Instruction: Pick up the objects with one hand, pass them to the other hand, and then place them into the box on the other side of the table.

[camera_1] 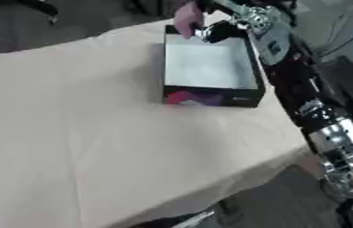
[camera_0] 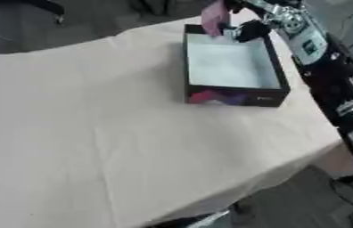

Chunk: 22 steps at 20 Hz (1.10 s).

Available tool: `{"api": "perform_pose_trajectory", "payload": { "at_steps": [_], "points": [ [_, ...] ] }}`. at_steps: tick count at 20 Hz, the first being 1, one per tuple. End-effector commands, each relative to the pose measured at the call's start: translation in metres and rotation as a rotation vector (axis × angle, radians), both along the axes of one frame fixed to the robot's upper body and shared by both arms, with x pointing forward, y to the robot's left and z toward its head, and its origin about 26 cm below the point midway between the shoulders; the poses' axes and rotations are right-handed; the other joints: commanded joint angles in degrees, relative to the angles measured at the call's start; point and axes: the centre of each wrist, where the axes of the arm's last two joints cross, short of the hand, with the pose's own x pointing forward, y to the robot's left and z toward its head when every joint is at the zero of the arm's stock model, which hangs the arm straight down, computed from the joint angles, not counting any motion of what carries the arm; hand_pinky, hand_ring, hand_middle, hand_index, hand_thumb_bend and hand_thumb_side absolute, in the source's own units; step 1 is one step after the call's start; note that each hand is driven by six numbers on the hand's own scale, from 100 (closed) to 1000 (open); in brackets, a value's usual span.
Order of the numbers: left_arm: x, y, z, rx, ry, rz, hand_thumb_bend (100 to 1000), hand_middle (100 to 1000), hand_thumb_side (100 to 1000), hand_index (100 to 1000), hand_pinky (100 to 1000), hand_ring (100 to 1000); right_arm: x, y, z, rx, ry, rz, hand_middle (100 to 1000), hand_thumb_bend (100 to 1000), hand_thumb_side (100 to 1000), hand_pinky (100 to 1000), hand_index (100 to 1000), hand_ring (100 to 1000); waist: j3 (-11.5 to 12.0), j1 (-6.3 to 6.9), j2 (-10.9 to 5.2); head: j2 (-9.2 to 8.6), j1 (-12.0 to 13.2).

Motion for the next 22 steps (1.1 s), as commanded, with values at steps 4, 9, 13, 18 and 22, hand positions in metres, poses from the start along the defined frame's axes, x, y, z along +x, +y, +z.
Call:
{"api": "perform_pose_trajectory", "payload": {
  "at_steps": [4,9,13,18,22],
  "points": [
    [-0.001,-0.001,0.008,0.033,-0.04,-0.016,100,628,863,800,766,613,0.016,-0.004,-0.009,-0.132,0.115,-0.103,912,100,380,893,1000,884,0.37,-0.21,-0.8,-0.14,-1.09],
    [-0.001,0.001,0.007,0.053,-0.029,-0.009,100,630,864,800,767,615,0.025,-0.008,-0.031,-0.246,0.177,-0.083,982,100,717,945,1000,926,0.37,-0.31,-1.01,-0.14,-0.84],
    [-0.001,0.007,0.012,0.107,-0.051,0.006,100,647,816,800,773,627,0.036,0.015,-0.017,-0.266,0.044,-0.006,928,100,220,885,1000,882,-0.12,-0.18,-1.17,-0.14,2.23],
    [0.002,0.029,0.034,0.33,-0.16,0.044,100,681,705,810,788,660,0.017,0.063,0.013,-0.306,-0.372,0.285,883,100,120,864,996,852,-1.23,0.48,-1.17,-0.14,14.6],
    [0.004,0.045,0.06,0.673,-0.251,0.082,100,731,449,828,812,707,-0.021,0.096,0.023,-0.335,-0.62,0.501,854,115,100,862,990,837,-1.88,1.28,-1.36,-0.14,26.03]
  ]
}}
